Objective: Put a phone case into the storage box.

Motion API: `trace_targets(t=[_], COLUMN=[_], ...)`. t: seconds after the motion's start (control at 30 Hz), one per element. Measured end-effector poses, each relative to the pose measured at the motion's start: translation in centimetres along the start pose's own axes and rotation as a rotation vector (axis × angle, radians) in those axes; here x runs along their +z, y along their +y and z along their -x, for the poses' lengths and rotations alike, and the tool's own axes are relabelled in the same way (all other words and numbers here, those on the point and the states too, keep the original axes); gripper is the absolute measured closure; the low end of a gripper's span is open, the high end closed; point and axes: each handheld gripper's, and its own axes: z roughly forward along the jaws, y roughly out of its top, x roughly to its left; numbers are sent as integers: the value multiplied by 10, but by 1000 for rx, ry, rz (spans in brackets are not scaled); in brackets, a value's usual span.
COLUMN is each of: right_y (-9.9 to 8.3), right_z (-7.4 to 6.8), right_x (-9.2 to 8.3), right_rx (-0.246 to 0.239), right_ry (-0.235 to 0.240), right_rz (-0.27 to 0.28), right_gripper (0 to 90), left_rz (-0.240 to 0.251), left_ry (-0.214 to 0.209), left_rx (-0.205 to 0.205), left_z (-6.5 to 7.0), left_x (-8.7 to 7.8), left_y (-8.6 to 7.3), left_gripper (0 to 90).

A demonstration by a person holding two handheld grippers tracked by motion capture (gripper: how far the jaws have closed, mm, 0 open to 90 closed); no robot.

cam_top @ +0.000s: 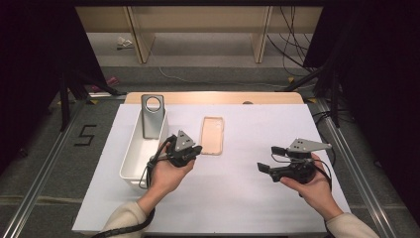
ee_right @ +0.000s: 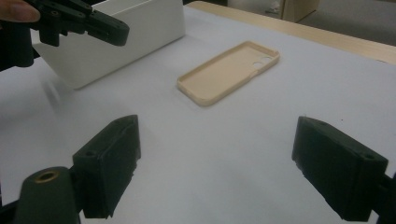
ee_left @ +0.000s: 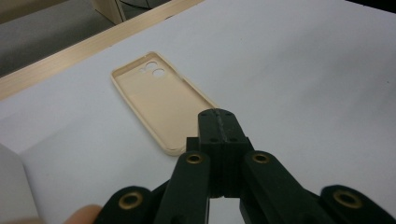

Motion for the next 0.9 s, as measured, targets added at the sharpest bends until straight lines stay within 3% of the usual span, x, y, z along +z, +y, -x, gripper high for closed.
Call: trace_targets(t=[0.3, 0.47, 0.57, 0.73, 0.87, 0.9], right_y=[0, 0, 0, 0, 0, 0], right_z=[0, 0, 0, 1, 0, 1], right_x=[0, 0, 0, 0, -1, -1], right_rx=[-1, 1, 1, 0, -1, -1], right_ry=[1, 2, 2, 3, 4, 4], right_rz=[0, 1, 2, 3, 3, 4], right_gripper=[162, 162, 162, 162, 162, 162], left_rz=[-59, -91, -125, -207, -311, -316], left_ry=[21, 21, 22, 30, 24, 26], left_rx=[0, 56, 120, 294, 458, 481], left_z=[-5, -3, -1, 1, 0, 0], left_x=[27, 42, 53, 68, 80, 81], left_y=[-3, 2, 7, 15, 17, 17], left_gripper=[899, 898, 893, 807, 706, 682])
